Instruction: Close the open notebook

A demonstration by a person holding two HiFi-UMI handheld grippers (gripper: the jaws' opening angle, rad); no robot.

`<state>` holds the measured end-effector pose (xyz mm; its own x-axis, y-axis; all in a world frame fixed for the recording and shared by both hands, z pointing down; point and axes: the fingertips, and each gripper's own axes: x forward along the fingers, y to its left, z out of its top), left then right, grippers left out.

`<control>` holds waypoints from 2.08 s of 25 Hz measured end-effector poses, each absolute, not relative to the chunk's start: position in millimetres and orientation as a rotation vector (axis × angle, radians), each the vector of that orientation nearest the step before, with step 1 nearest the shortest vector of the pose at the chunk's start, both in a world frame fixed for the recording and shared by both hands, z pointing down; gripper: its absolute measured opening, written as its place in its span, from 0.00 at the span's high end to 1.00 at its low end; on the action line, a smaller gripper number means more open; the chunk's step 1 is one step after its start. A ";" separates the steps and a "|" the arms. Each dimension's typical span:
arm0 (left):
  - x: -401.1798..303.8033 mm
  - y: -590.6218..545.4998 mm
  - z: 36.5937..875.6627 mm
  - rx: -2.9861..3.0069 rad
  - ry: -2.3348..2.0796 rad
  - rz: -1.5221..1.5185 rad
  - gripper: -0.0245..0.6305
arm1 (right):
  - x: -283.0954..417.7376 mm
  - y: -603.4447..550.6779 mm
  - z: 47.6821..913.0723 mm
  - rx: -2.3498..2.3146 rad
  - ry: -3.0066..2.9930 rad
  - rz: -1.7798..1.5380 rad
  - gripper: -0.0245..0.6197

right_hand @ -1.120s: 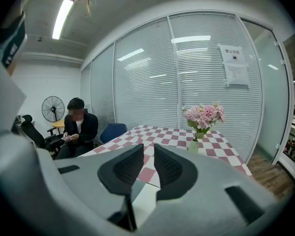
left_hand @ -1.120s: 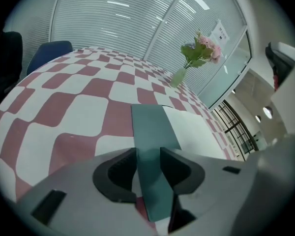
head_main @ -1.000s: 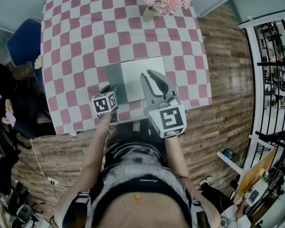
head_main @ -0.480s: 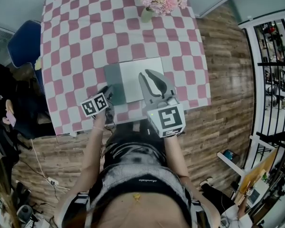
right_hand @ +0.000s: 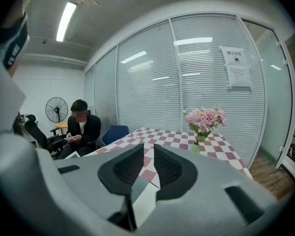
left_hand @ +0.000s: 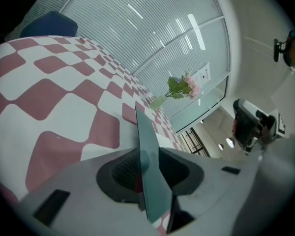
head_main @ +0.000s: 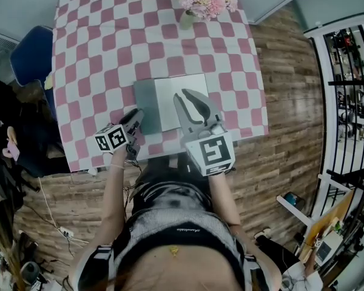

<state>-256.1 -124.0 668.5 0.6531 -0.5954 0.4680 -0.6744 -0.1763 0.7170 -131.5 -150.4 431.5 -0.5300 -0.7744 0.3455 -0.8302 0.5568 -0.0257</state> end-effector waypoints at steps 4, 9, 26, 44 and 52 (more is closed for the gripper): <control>-249.4 -124.8 655.4 1.914 -0.920 0.051 0.82 | -130.8 -149.3 428.9 1.333 -2.513 0.247 0.86; -233.3 -127.6 644.3 1.977 -0.850 0.091 0.83 | -129.3 -146.2 424.2 1.328 -2.507 0.250 0.86; -216.1 -130.5 628.8 1.945 -0.907 0.127 0.92 | -116.6 -144.2 414.7 1.353 -2.505 0.218 0.87; -193.2 -134.7 612.1 1.949 -0.993 0.217 0.93 | -99.9 -142.5 407.9 1.350 -2.541 0.215 0.86; -182.4 -136.6 607.3 1.968 -0.997 0.249 0.93 | -87.3 -143.4 405.9 1.369 -2.534 0.214 0.86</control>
<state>-182.4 -136.6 607.3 0.6564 -0.5491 0.5173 -0.7281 -0.2814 0.6251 -87.3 -143.4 405.9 -0.5260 -0.7998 0.2894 -0.8370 0.5471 -0.0092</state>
